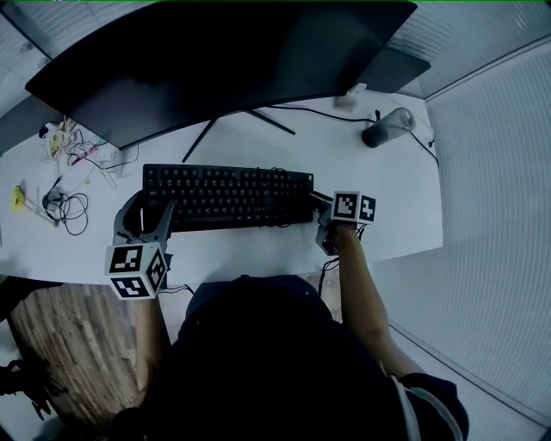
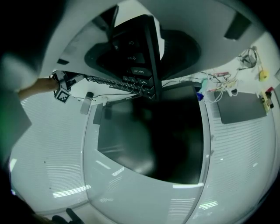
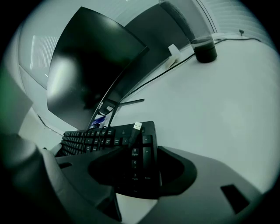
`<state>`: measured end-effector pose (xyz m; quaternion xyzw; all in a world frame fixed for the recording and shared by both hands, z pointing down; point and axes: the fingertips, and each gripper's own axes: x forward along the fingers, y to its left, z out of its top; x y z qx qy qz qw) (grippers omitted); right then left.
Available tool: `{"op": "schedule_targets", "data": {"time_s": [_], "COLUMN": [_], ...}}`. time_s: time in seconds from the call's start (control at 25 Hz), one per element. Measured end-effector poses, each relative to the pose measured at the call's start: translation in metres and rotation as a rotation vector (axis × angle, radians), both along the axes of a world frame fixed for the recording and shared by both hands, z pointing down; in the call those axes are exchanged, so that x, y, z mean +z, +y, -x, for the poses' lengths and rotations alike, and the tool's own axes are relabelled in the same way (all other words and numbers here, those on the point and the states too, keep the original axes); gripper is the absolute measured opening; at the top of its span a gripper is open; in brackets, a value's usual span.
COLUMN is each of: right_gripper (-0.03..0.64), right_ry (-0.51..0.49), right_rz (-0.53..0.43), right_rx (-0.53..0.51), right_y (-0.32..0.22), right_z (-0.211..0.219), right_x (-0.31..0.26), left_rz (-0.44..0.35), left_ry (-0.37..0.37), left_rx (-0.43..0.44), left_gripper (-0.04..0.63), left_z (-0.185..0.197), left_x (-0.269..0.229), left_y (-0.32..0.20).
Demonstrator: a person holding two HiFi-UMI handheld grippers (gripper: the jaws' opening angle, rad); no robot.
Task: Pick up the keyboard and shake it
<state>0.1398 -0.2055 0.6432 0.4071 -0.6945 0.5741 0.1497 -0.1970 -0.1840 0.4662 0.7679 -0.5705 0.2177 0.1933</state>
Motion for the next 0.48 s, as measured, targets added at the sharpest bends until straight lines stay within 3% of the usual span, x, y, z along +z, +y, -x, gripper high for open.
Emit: {"op": "schedule_targets", "data": {"time_s": [0.2,0.48], "right_gripper": [0.238,0.231], "right_ry": [0.144,0.291], "right_rz": [-0.031,-0.052], "right_rx": [-0.011,-0.039], "right_y": [-0.004,-0.015], "right_z": [-0.022,-0.038], "right_x": [-0.008,-0.005], "left_rz": [0.076,0.157], "left_ry": [0.146,0.280], "left_rx": [-0.024,-0.044], "left_gripper": [0.264,0.264], "left_z": [0.003,0.003], "left_x": [0.050,0.118], "left_y": [0.004,0.002]}}
